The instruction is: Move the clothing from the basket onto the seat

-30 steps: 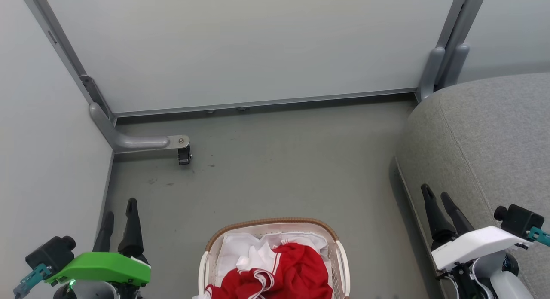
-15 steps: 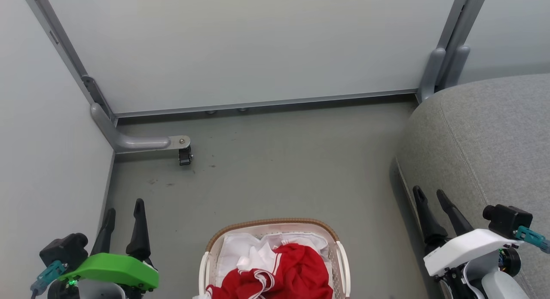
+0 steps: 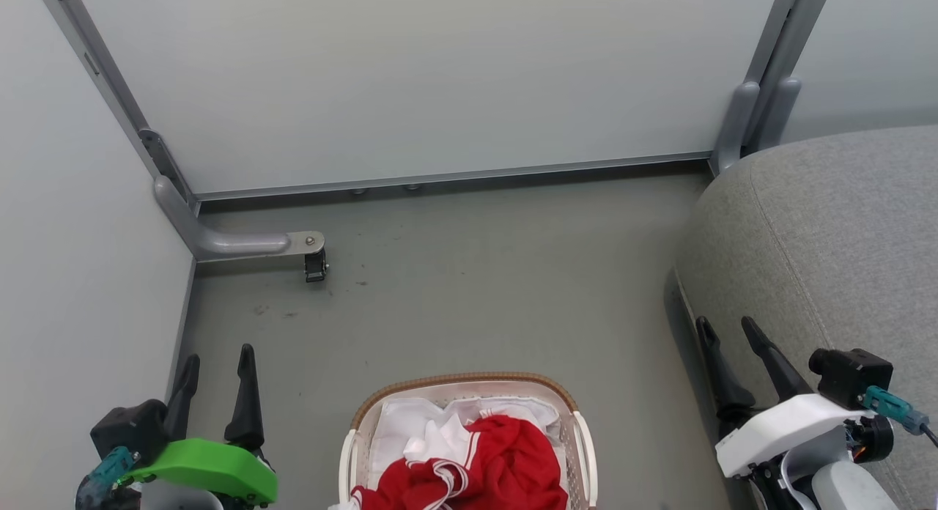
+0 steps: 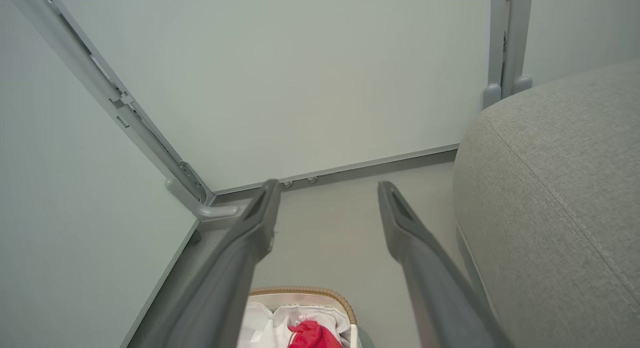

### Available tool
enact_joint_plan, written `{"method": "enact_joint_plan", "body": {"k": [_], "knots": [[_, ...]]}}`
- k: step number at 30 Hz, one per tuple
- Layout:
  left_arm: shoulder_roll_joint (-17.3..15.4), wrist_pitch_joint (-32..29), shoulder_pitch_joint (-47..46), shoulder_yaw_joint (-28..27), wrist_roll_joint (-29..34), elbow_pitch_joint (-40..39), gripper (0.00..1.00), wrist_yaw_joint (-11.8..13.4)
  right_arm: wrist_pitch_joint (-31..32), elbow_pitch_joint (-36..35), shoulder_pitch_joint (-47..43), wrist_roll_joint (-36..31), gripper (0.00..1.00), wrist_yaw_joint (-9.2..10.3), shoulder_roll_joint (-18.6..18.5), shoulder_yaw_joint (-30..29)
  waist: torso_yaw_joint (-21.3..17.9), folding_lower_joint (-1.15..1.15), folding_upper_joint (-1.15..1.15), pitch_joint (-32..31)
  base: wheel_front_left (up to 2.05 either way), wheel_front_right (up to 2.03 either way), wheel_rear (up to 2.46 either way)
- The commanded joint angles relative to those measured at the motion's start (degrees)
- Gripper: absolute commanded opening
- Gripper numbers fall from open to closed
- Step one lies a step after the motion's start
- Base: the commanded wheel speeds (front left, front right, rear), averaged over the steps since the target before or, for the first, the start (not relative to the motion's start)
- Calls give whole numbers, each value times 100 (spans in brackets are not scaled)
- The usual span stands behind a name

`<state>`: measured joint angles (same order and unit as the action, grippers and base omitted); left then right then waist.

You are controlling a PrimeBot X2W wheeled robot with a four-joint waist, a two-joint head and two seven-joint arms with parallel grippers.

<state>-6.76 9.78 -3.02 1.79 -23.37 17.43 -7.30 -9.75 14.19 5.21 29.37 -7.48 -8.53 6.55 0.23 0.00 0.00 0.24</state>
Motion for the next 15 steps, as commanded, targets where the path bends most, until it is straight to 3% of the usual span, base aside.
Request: {"method": "enact_joint_plan", "body": {"k": [1,15], "knots": [[-40,60,28,-10,193,0,100,-3,-67,-33,35,-160,100,-1,-34,17,0,0,0,2,0,0,0],[51,236,137,-79,777,47,100,-11,-246,114,-66,-920,100,-1,25,-16,0,0,0,-8,0,0,0]]}}
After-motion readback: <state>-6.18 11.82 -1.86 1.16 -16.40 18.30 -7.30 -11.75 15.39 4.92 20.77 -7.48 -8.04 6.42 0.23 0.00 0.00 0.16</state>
